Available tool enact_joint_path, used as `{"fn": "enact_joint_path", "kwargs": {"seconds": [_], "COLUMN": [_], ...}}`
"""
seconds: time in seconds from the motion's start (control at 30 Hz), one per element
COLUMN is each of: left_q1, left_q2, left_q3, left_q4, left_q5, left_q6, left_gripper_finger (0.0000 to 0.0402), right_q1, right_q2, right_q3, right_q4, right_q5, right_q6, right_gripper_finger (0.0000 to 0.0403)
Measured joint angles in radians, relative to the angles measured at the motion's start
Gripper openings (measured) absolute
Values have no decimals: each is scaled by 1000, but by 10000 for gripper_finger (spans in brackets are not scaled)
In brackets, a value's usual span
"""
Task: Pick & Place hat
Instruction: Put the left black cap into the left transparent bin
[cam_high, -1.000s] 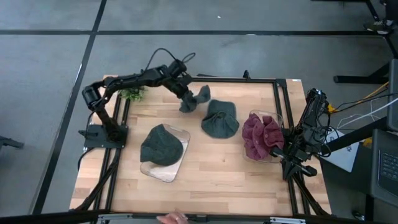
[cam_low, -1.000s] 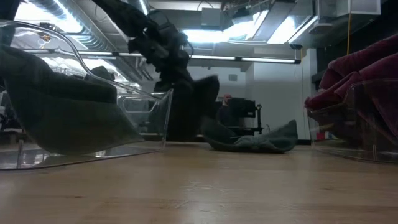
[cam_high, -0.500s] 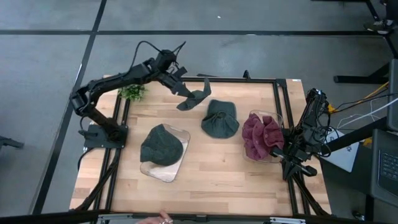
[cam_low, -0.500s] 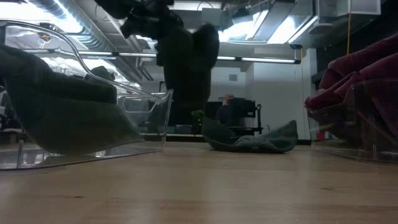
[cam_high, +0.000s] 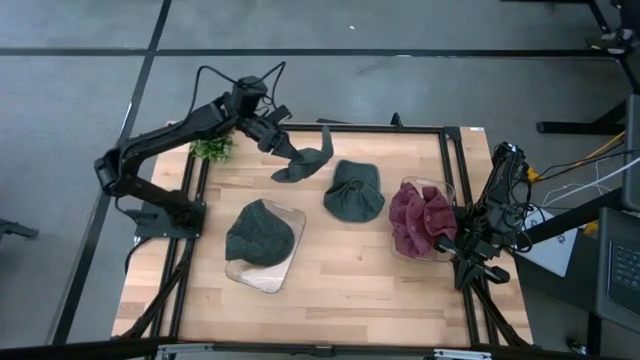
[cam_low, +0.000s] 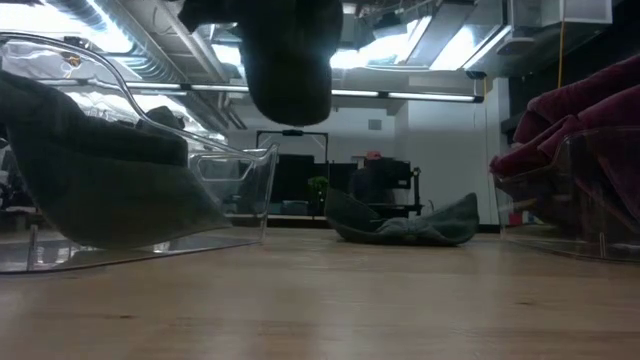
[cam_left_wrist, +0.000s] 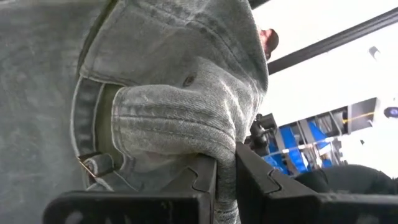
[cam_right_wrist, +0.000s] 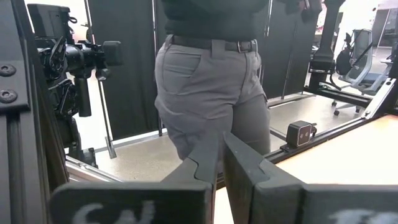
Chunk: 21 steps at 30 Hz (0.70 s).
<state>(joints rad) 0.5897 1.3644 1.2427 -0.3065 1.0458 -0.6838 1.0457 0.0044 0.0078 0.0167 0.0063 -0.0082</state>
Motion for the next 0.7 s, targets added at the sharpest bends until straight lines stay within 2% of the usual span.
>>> {"fn": "enact_joint_path", "kwargs": {"seconds": [0.2,0.37,0.7], "left_q1": [-77,-189,-481], "left_q2": [-55,-137,-336], "left_q3": [-9,-75,-195], "left_q4": [-2,-10,-1], "left_q5": [-23,-56,-288], "left_q6": [-84,-162,-315], "left_gripper_finger": [27,27,27], "right_q1": [0,0,0], "right_q2": [0,0,0], "right_q3": [0,0,0], "right_q4": [0,0,0], "right_q5": [0,0,0], "right_q6": [0,0,0], "right_gripper_finger": [24,24,24]}}
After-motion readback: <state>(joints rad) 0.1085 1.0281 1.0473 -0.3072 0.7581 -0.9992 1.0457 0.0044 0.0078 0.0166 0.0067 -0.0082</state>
